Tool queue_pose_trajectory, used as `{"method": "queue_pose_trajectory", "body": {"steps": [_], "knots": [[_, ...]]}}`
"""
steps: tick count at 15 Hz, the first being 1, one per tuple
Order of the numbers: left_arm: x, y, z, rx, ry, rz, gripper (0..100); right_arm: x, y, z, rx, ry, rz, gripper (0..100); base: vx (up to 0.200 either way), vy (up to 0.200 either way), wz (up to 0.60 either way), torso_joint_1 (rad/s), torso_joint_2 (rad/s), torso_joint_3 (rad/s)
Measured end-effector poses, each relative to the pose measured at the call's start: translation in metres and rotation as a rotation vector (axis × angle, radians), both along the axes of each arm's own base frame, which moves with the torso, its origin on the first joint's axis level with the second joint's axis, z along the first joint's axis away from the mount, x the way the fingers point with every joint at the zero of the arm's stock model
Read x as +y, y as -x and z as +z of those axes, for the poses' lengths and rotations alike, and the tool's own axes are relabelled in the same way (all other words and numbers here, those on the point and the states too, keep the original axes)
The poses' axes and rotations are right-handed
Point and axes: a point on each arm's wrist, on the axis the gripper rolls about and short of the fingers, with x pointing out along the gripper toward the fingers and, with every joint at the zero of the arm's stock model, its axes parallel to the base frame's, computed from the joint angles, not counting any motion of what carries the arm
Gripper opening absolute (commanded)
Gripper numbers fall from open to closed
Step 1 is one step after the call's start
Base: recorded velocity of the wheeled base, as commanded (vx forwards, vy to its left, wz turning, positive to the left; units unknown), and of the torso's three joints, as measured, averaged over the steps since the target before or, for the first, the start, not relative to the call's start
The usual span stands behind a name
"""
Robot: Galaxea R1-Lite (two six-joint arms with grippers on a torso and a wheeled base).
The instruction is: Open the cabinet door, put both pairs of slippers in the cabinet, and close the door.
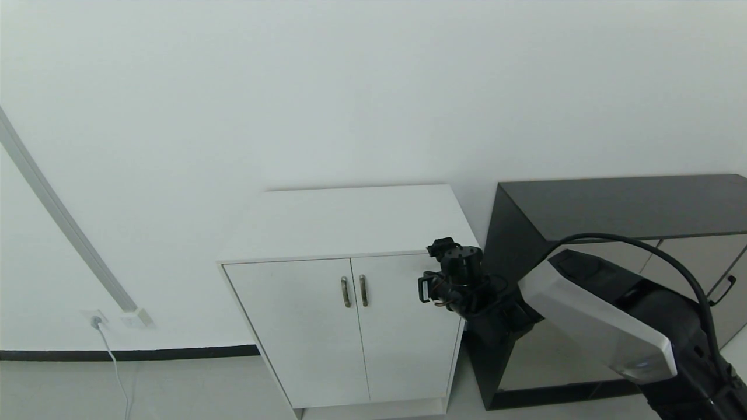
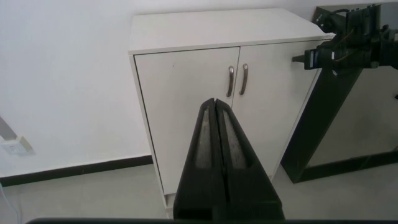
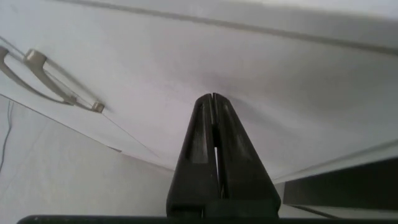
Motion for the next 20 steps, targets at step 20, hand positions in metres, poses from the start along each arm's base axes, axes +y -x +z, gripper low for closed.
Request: {"method": "queue_pose_trajectory", "body": {"steps": [20], "knots": [[0.000, 0.000, 0.000, 0.000, 0.000, -0.001, 0, -0.226, 0.131, 0.084, 0.028, 0.081, -0.493, 0, 0.000, 0.000, 0.00, 0.000, 0.00, 0.000]]}}
